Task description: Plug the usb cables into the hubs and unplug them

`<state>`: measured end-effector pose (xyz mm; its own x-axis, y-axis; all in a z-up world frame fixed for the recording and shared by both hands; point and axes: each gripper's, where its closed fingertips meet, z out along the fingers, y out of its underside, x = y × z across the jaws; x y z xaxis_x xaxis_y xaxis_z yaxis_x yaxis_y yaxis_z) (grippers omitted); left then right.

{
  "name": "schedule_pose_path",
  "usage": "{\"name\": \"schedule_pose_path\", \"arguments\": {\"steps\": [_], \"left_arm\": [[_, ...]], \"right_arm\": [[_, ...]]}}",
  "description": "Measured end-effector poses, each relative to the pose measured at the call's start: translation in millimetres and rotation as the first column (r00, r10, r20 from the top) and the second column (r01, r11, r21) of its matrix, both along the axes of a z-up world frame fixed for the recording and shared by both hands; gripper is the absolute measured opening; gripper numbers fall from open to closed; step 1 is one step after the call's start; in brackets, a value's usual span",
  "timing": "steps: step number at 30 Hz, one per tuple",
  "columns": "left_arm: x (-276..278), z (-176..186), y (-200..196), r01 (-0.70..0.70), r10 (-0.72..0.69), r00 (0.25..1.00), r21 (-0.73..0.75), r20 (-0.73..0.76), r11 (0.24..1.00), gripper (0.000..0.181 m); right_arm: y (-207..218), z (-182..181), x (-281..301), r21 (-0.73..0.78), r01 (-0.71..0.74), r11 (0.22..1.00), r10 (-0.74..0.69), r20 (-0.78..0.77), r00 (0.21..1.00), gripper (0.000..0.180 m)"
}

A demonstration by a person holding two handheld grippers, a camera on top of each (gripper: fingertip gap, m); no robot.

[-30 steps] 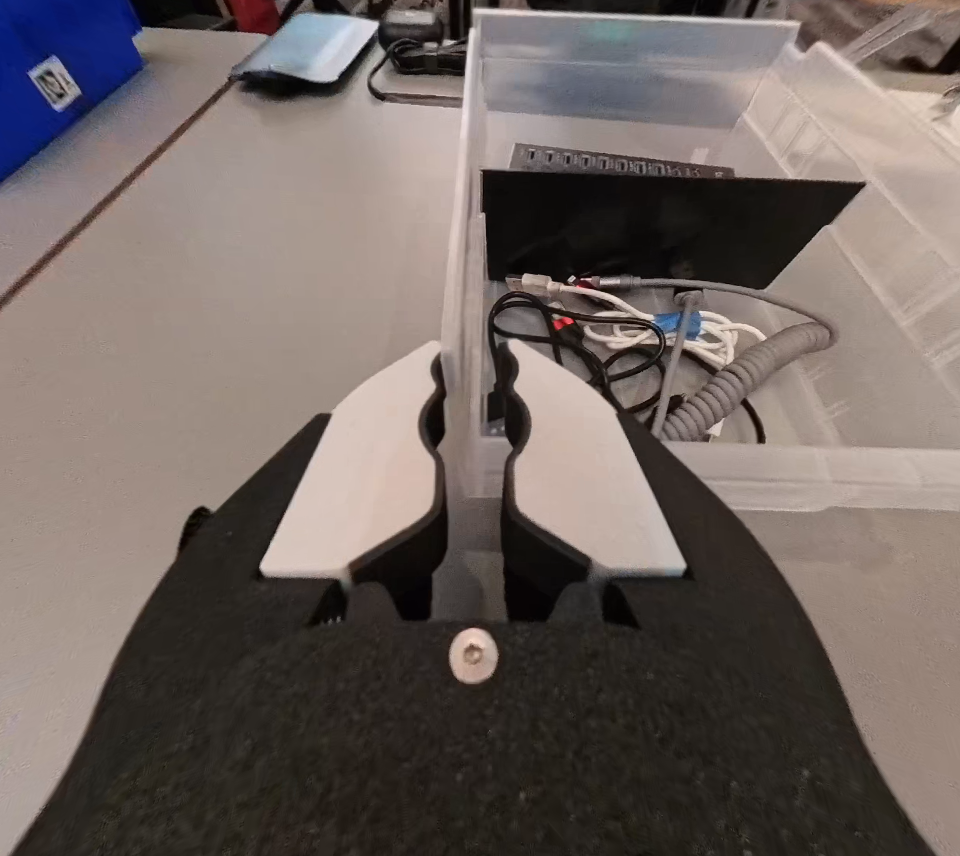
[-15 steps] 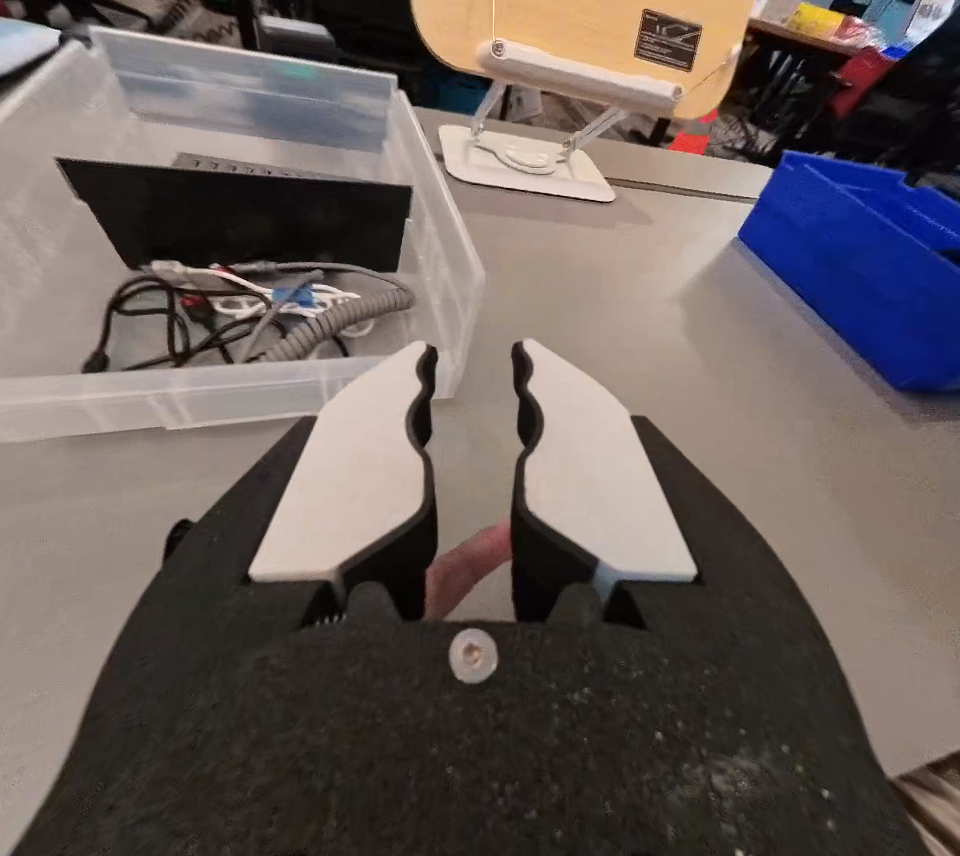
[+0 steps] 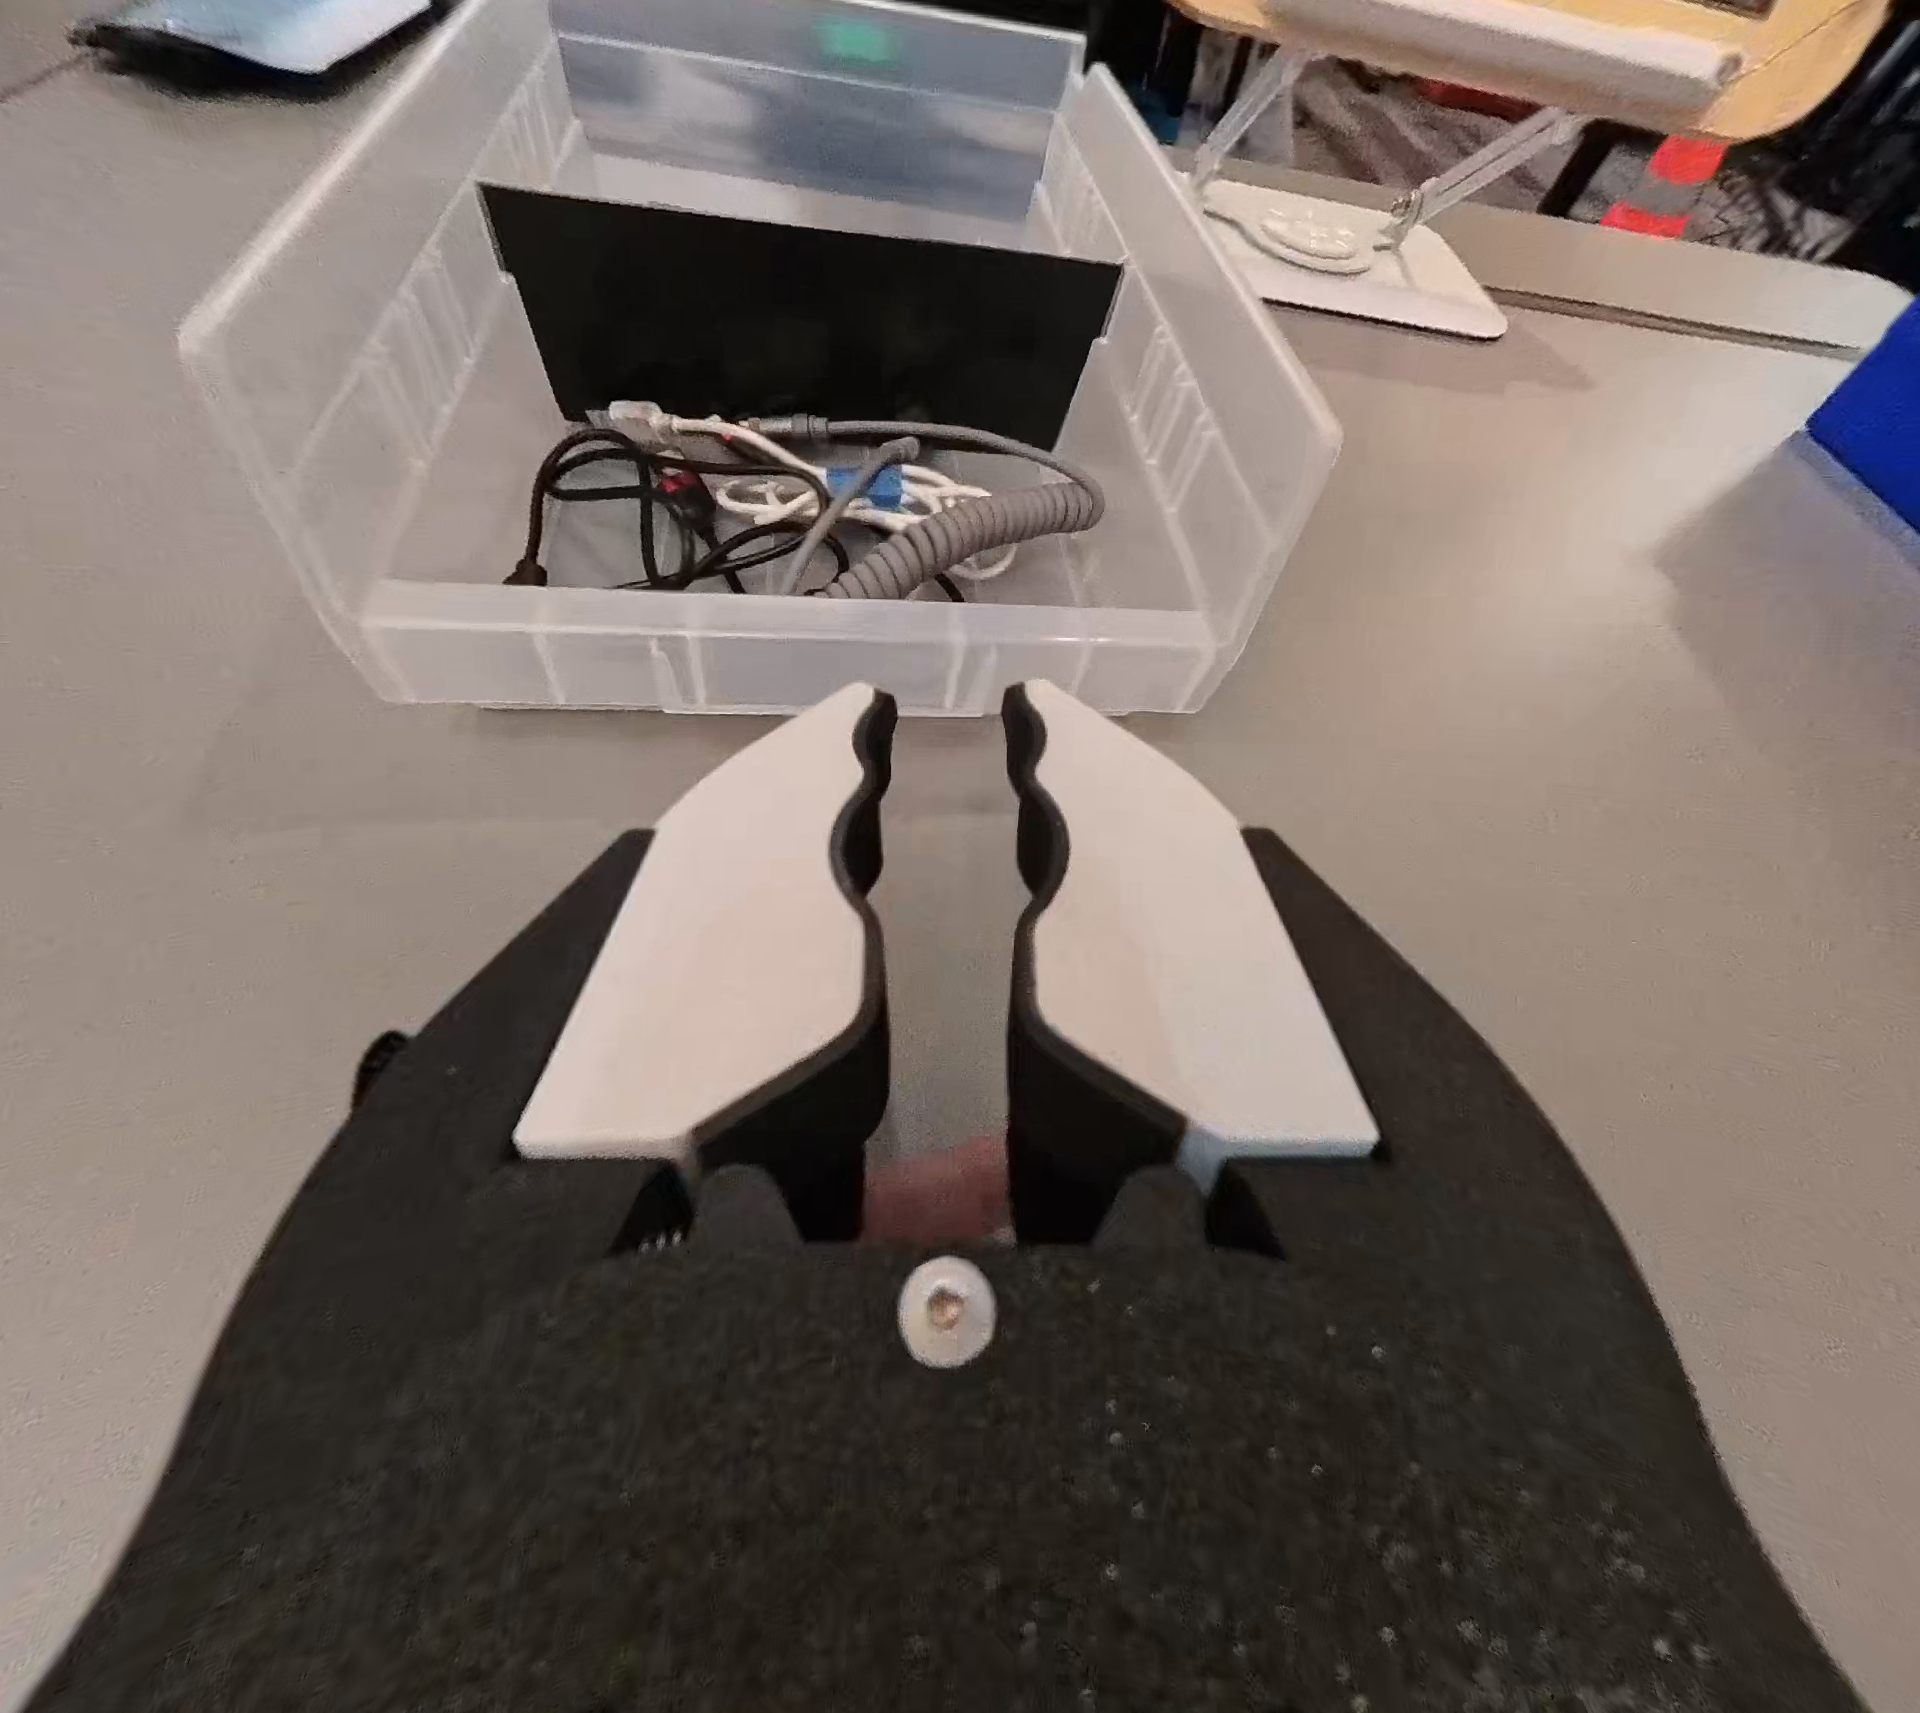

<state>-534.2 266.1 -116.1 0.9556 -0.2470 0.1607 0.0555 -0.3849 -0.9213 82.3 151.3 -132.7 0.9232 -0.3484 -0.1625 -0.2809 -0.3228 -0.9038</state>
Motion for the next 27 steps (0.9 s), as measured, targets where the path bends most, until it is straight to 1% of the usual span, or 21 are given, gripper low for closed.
{"name": "schedule_pose_path", "arguments": {"steps": [3,8,10,13,15,21,27], "left_arm": [[4.8,-6.3,0.8,0.022,-0.021,0.999,-0.044,0.034,0.999,0.017],[16.6,-8.9,-1.6,0.056,-0.057,0.998,-0.042,-0.019,0.998,0.014],[17.4,-7.5,-3.5,0.061,-0.062,0.998,-0.035,-0.017,0.998,0.014],[19.0,-13.3,-6.4,0.081,-0.081,0.997,-0.066,0.004,0.994,0.014],[15.4,-19.2,-5.7,0.06,-0.058,0.998,-0.103,0.027,0.993,0.01],[6.4,-17.2,-4.3,0.047,-0.028,0.988,-0.121,0.154,0.991,0.009],[15.9,-22.8,-6.9,0.088,-0.065,0.986,-0.146,0.153,0.985,0.009]], "right_arm": [[-0.5,1.7,-0.4,0.005,0.005,1.0,-0.005,0.012,1.0,0.043],[4.1,-3.6,-9.4,-0.013,-0.027,1.0,0.028,0.031,0.999,0.042],[4.6,-0.9,-9.3,-0.002,-0.022,1.0,0.022,0.041,0.999,0.041],[4.8,4.6,-10.0,0.025,-0.017,1.0,0.016,0.038,0.999,0.04],[6.3,9.8,-12.0,0.055,-0.019,0.998,0.018,0.029,0.999,0.04],[11.3,13.0,-25.5,0.075,-0.057,0.996,0.055,0.028,0.998,0.039],[15.5,8.3,-37.2,0.041,-0.088,0.995,0.085,0.072,0.994,0.039]]}}
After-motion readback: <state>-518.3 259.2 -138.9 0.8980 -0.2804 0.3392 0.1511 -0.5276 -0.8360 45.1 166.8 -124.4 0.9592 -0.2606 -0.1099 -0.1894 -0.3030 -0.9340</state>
